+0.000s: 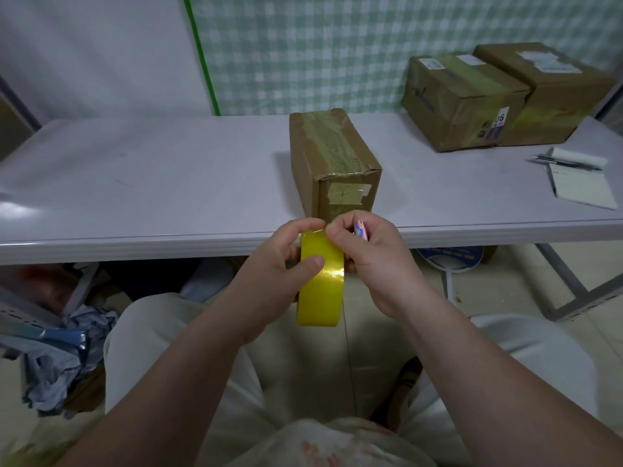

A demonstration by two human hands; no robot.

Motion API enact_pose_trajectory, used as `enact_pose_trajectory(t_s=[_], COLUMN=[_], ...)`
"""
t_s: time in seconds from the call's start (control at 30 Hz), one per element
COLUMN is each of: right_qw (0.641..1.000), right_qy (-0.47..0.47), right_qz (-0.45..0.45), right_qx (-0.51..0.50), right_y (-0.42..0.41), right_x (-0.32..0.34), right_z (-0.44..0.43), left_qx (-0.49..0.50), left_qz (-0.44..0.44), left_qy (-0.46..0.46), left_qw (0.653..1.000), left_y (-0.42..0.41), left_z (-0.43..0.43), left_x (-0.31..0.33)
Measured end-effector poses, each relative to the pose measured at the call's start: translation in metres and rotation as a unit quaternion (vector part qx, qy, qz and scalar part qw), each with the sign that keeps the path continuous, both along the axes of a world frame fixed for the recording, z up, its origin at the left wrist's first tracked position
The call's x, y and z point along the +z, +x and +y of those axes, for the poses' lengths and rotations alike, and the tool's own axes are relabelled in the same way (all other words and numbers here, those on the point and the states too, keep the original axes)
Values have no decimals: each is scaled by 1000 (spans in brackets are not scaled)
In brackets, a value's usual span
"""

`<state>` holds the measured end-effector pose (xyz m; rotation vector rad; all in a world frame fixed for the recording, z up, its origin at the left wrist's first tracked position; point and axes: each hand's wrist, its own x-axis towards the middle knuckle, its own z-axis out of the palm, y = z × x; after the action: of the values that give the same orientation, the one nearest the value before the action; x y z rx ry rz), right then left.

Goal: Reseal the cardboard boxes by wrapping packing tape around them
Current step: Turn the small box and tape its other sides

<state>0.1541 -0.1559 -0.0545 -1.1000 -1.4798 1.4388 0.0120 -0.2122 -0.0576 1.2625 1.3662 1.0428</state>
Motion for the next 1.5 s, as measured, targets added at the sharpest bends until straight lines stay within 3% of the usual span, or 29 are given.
enact_pose_trajectory(t_s=[0.3,0.5,0.67,0.87,1.17,1.37,1.5], right_qw=[995,993,995,997,972,970,973], right_qy=[84,88,82,-2,-171,-210,-213], right_qz=[-25,-36,-2,57,159,117,77], right_qx=[-36,-76,-52,-51,-12,18,43], right_y=[-4,-10,-14,-23,-43,-63,-88], right_x=[2,4,7,5,8,15,15], right_z=[0,0,0,-2,5,16,33], left_qx=[-4,4,4,26,30,69,125], left_qz=[-24,-39,-84,-74,-74,-65,18], left_qy=[-9,-1,2,28,57,50,72], left_qw=[1000,999,996,997,995,994,989], left_y=[0,-2,-5,-12,-25,-46,-70], left_z=[0,3,4,3,-1,0,11], left_x=[13,15,17,13,14,16,20])
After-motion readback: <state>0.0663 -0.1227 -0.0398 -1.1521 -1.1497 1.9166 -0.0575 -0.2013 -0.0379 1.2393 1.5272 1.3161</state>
